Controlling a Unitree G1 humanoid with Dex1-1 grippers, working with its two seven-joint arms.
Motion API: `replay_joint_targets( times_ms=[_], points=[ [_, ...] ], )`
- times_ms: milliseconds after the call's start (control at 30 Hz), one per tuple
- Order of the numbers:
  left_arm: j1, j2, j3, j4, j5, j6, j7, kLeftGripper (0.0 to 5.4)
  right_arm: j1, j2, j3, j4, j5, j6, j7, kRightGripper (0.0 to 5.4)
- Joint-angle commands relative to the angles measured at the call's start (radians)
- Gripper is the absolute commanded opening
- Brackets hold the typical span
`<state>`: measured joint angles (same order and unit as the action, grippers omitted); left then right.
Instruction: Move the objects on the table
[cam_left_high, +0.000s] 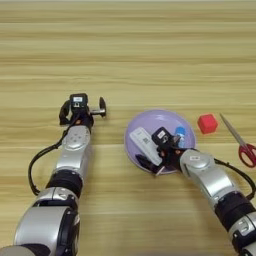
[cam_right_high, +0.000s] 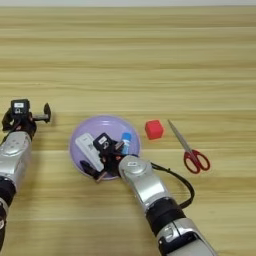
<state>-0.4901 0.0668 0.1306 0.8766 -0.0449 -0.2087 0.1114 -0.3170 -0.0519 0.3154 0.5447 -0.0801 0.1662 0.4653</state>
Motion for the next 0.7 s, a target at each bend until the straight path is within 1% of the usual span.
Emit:
replay_joint_targets(
  times_ms=[33, 367, 467, 567, 700],
  points=[
    [-0.017, -0.004, -0.005, 0.006, 0.012, -0.006, 0.008, 5.40, 0.008, -0.009, 0.012, 0.025, -0.020, 0.036, 0.009, 4.48],
    [-0.017, -0.004, -0.005, 0.005, 0.011, -0.005, 0.008, 5.40, 0.007, -0.009, 0.009, 0.030, -0.026, 0.041, 0.005, 3.44],
    [-0.017, -0.005, -0.005, 0.005, 0.011, -0.005, 0.009, 5.40, 0.006, -0.009, 0.008, 0.031, -0.025, 0.041, 0.005, 3.05],
    [-0.017, -0.005, -0.005, 0.004, 0.011, -0.006, 0.009, 5.40, 0.006, -0.010, 0.007, 0.031, -0.025, 0.040, 0.005, 2.91],
    [-0.015, -0.006, -0.005, 0.002, 0.012, -0.005, 0.009, 5.40, 0.008, -0.011, 0.007, 0.028, -0.025, 0.039, 0.005, 2.91]
  ],
)
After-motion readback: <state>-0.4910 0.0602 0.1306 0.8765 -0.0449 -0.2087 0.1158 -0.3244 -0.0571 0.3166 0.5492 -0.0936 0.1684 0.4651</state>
